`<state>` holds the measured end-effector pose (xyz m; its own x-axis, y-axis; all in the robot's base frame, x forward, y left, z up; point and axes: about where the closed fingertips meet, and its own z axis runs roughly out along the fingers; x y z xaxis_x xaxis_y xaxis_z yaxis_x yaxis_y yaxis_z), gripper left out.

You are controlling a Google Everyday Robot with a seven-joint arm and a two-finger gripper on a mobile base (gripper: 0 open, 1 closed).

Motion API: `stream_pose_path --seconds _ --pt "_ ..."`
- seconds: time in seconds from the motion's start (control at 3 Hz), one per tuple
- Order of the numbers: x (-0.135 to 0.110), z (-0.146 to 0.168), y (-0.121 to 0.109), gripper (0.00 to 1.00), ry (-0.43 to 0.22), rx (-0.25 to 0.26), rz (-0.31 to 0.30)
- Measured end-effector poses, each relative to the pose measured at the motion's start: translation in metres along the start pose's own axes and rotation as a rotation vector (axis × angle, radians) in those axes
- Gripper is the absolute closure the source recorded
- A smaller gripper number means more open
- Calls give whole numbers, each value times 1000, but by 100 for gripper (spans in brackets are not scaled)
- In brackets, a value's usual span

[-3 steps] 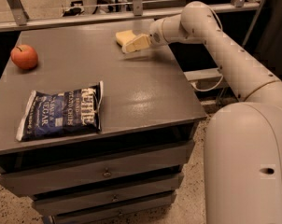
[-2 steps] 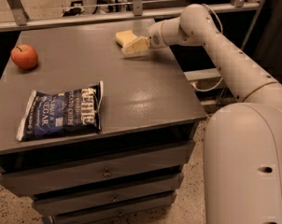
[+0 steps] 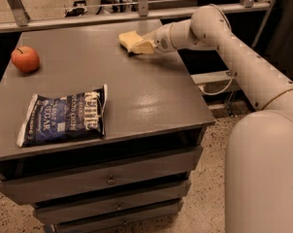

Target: Move sponge near blue chip bag

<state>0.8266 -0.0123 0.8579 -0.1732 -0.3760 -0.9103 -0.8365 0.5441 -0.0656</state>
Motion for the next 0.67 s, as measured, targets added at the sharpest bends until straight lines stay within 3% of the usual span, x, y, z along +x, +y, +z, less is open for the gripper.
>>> stream_pose_path --seconds 0.33,0.67 --pt "-5 -13 13 92 -13 -12 -24" --pt "-9 -48 40 100 -23 -64 -85"
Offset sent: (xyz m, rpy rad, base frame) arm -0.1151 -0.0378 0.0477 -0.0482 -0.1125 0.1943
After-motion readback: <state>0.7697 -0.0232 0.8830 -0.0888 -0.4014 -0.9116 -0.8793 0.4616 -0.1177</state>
